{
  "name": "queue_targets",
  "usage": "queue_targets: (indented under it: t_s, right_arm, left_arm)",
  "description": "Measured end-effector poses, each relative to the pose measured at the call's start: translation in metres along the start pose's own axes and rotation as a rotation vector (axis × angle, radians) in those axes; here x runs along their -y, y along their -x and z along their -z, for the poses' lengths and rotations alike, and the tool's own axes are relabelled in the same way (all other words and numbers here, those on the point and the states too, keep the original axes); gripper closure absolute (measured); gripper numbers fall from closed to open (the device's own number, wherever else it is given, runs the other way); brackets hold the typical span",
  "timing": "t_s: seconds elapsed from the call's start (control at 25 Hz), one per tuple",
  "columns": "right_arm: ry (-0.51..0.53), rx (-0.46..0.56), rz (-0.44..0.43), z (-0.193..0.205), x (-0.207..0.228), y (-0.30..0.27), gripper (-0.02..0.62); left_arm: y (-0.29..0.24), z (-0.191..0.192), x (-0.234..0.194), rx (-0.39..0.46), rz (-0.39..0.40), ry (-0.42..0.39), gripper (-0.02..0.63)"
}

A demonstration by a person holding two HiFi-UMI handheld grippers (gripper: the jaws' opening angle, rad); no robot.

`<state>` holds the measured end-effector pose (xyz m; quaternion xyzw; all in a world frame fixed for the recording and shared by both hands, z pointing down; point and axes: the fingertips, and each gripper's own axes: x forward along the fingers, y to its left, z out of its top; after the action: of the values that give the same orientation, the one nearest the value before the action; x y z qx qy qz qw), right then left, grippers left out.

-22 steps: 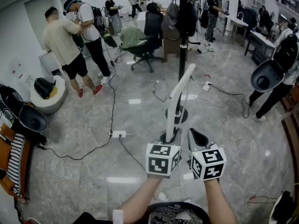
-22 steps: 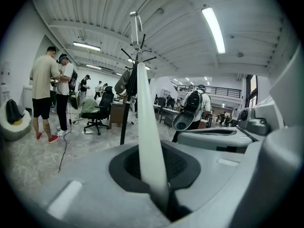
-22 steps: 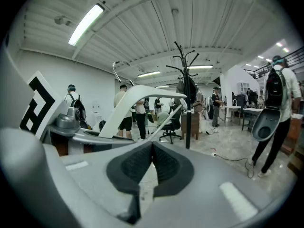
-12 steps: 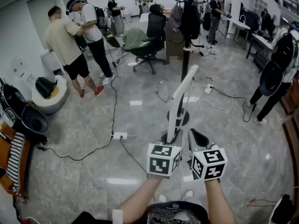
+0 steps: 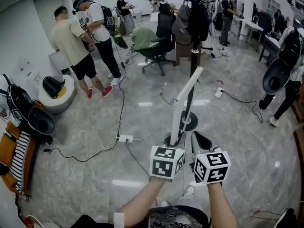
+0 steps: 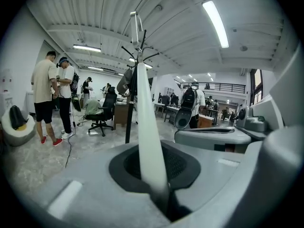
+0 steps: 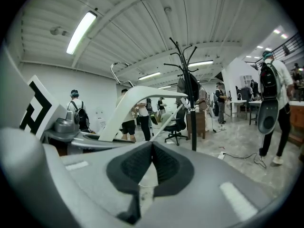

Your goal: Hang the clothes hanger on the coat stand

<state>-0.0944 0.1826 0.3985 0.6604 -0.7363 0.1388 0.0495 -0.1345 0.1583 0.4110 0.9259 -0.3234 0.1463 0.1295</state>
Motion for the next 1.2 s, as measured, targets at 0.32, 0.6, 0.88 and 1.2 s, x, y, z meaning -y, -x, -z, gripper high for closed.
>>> queue_targets:
  t_s: [0.32, 0.6, 0.88, 1.2]
  right_arm:
    - [0.011, 0.002, -0.027, -0.022, 0.054, -0.021, 0.595]
    - [0.024, -0.004, -0.057, -0.037, 0.095, -0.043, 0.595]
    - [0.004, -0.002, -0.103, -0.047, 0.128, -0.059, 0.595]
    - [0.017, 0.013, -0.15, -0.063, 0.156, -0.072, 0.595]
  left_arm:
    - [-0.058, -0.019, 0.008, -0.019, -0.038, -0.006, 0.568]
    - [-0.103, -0.034, 0.014, -0.029, -0.068, 0.001, 0.568]
    - [-0.139, -0.042, 0.021, -0.05, -0.085, -0.011, 0.568]
    - [-0.166, -0.047, 0.022, -0.062, -0.14, 0.005, 0.568]
